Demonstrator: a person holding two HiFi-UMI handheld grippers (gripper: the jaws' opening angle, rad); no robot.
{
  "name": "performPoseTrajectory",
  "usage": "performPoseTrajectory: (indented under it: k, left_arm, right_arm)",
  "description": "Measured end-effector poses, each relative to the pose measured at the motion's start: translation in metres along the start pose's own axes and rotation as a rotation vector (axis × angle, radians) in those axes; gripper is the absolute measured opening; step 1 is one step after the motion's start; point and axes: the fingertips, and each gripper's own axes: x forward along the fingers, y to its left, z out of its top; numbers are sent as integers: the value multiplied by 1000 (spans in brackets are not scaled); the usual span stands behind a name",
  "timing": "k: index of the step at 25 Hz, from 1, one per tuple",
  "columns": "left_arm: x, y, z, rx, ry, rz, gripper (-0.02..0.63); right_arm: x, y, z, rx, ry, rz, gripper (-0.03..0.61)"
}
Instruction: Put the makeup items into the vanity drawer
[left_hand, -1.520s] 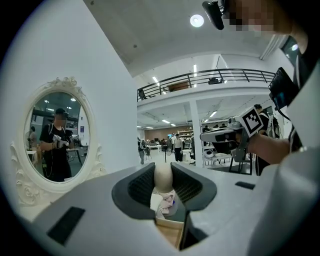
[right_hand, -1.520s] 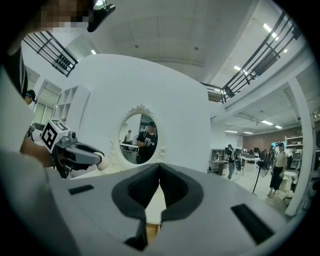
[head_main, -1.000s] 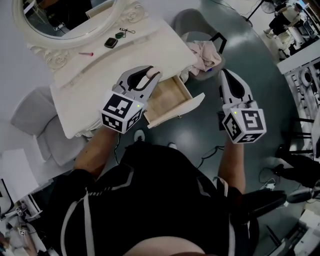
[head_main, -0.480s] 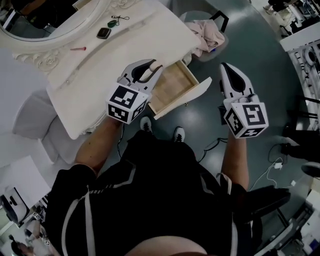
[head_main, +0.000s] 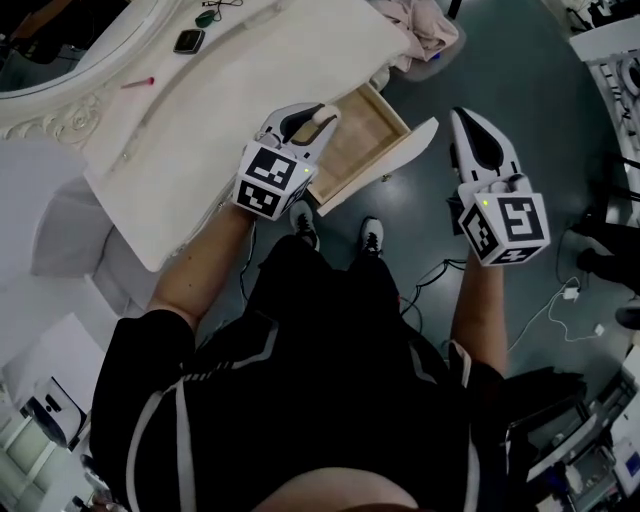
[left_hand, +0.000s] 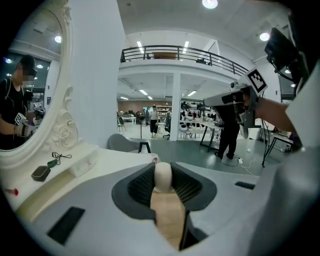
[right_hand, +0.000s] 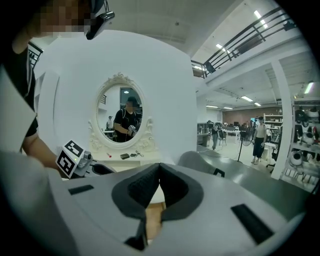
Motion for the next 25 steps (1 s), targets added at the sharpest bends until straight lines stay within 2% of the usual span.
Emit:
performPoseTrajectory:
  k: [8,17,25]
  left_arm:
    - [42,-6,-61,-51,99,-41,98]
    - [93,-11,-143,-14,235,-52,98]
    - [133,-12,-195,4,339,-39,100]
  right_arm:
    - [12,-5,-50,53,72,-18,5]
    - [13,-3,-102,88,164,-29,5]
    - [3,-12,-135,128,207,-71,5]
